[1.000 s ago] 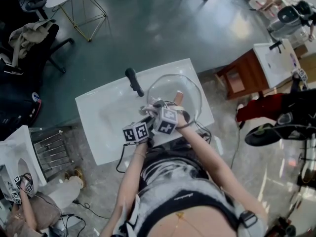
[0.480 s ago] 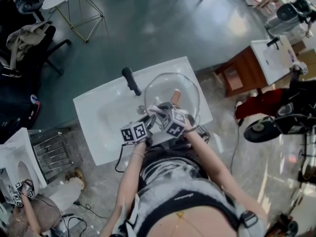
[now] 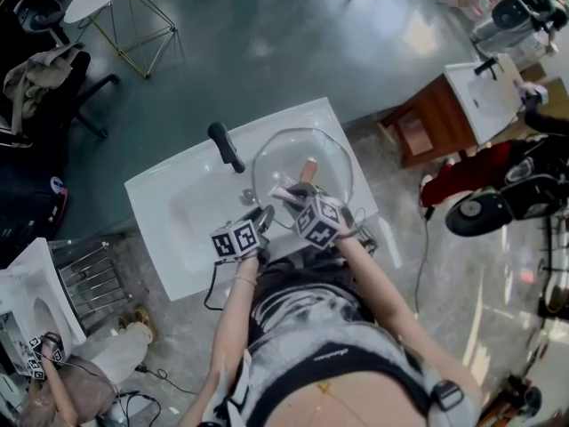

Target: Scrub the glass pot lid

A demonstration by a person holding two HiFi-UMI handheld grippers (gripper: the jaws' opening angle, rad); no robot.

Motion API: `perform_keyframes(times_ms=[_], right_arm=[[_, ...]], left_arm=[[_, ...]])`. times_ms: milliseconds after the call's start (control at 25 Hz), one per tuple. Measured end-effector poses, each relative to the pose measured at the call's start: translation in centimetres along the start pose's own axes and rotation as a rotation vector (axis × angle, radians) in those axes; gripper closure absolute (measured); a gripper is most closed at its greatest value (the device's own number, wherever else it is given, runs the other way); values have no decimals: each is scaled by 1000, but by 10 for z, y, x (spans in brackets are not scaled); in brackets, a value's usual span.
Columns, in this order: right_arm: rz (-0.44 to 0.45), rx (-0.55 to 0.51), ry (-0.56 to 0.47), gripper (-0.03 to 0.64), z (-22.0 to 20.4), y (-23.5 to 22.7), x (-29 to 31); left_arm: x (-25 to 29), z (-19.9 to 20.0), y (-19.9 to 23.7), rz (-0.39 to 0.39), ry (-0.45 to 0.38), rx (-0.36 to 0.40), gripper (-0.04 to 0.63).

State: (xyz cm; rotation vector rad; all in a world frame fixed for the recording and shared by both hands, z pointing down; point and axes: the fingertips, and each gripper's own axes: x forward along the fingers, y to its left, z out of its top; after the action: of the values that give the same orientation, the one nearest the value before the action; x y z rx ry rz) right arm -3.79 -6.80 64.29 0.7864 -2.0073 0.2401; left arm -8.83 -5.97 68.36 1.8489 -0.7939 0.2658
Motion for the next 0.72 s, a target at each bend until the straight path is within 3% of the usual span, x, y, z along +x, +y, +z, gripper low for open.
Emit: perform_keyframes(times_ms=[160,440,720], right_arm=[[32,8,-8,523,-2,6,-4],[196,-18,-41,523,-6,43,-9],[282,-45,-59,523,-17,43,-22]], left_arm=[[-1,0,-1,16,2,-6,454],[-1,-1,0,30,-5,-20,454],[-2,-2,-1,48,-8,-12,454]])
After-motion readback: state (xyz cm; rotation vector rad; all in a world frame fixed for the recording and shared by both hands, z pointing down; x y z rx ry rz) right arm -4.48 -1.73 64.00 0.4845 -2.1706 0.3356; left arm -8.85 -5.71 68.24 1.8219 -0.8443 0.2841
